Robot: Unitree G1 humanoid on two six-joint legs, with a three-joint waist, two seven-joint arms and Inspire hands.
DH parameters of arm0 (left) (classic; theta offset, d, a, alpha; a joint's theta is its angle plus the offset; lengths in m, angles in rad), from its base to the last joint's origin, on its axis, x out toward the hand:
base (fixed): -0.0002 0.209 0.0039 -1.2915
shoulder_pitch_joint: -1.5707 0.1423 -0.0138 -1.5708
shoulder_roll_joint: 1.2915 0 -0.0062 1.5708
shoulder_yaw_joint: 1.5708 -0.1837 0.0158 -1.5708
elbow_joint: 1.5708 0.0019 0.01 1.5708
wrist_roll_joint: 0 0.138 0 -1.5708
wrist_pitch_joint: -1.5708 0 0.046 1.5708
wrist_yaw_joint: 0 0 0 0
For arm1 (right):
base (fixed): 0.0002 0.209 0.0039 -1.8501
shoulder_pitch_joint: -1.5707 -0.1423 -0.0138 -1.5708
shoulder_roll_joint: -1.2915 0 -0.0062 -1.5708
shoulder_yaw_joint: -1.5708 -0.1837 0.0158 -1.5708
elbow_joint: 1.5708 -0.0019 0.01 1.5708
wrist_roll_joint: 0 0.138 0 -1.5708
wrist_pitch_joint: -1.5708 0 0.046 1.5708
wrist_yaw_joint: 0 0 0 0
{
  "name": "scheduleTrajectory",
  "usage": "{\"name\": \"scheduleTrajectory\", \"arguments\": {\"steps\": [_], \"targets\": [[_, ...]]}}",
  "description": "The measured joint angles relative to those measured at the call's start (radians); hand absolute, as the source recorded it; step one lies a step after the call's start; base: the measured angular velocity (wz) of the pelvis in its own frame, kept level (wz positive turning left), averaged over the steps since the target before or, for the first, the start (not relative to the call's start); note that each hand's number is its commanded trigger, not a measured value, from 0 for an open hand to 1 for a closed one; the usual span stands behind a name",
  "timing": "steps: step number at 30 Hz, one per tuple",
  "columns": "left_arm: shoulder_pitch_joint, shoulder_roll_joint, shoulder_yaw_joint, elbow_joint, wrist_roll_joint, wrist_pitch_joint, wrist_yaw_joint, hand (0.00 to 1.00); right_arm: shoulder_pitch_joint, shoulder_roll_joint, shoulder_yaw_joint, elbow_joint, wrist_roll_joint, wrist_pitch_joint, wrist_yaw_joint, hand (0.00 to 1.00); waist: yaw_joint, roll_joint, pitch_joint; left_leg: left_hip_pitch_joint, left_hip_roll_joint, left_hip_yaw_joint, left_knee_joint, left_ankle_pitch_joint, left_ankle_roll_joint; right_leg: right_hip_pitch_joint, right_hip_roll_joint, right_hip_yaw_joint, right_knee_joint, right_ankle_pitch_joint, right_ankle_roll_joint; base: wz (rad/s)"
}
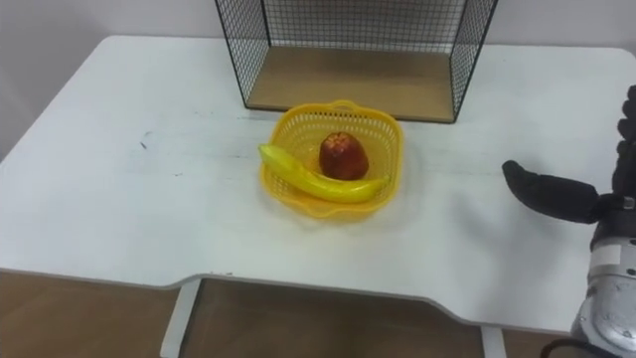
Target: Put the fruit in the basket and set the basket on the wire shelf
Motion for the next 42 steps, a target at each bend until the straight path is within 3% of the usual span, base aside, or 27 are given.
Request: {"name": "scheduleTrajectory", "arguments": {"steps": [3,6,12,18,22,25,30,42], "targets": [[-0.004,0.0,-0.066,-0.004,-0.001,0.0,-0.087,0.0,-0.015,0.016,0.002,0.007,0.037,-0.002,0.028,0.0,-0.02,-0.001,0.0009,-0.002,0.002,0.006,0.01,-0.004,0.004,-0.001,0.0,0.006,0.002,0.0,0.0,-0.05],[-0.045,0.0,-0.104,-0.004,-0.032,0.0,-0.16,0.0,-0.02,0.016,0.01,0.009,0.07,-0.002,0.039,0.0,-0.033,-0.007,0.0039,-0.002,0.003,0.011,0.01,-0.005,0.005,-0.002,0.0,0.01,0.002,0.0,0.0,-0.06],[-0.084,0.0,-0.197,-0.004,-0.08,0.0,-0.305,0.0,-0.038,0.015,0.048,0.008,0.117,-0.011,0.119,0.0,-0.064,-0.007,0.0029,-0.016,0.005,0.026,0.012,-0.005,0.005,-0.024,0.0,0.026,0.018,0.0,0.0,-0.08],[-0.098,0.0,-0.309,-0.001,-0.208,0.0,-0.467,0.0,-0.085,0.016,0.109,0.009,0.17,-0.011,0.182,0.0,-0.072,-0.008,0.0033,-0.019,0.011,0.057,0.012,-0.005,0.005,-0.049,-0.002,0.041,0.035,0.0,0.0,-0.12],[-0.101,-0.003,-0.378,0.006,-0.222,0.001,-0.555,0.0,-0.093,0.023,0.151,0.009,0.281,-0.011,0.218,0.0,-0.076,-0.017,0.0078,-0.013,0.013,0.065,0.012,-0.005,0.005,-0.048,-0.001,0.049,0.038,0.0,0.0,-0.06],[-0.112,-0.006,-0.434,0.036,-0.215,0.004,-0.607,0.0,-0.098,0.042,0.196,0.027,0.28,-0.011,0.24,0.0,-0.08,-0.03,0.0121,-0.002,0.013,0.068,0.005,-0.005,0.005,-0.044,-0.001,0.052,0.039,0.001,0.0,-0.03],[-0.113,-0.01,-0.469,0.084,-0.214,0.03,-0.681,0.0,-0.098,0.073,0.228,0.061,0.28,-0.01,0.286,0.0,-0.088,-0.042,0.0113,-0.003,0.013,0.073,0.005,-0.005,0.006,-0.047,0.0,0.057,0.038,0.003,0.0,-0.03],[-0.112,-0.033,-0.518,0.109,-0.215,0.035,-0.771,0.0,-0.112,0.075,0.236,0.074,0.272,-0.01,0.307,0.0,-0.089,-0.034,0.0062,0.001,0.015,0.081,-0.008,-0.004,0.005,-0.052,0.001,0.06,0.036,0.004,-0.001,-0.01]]}}
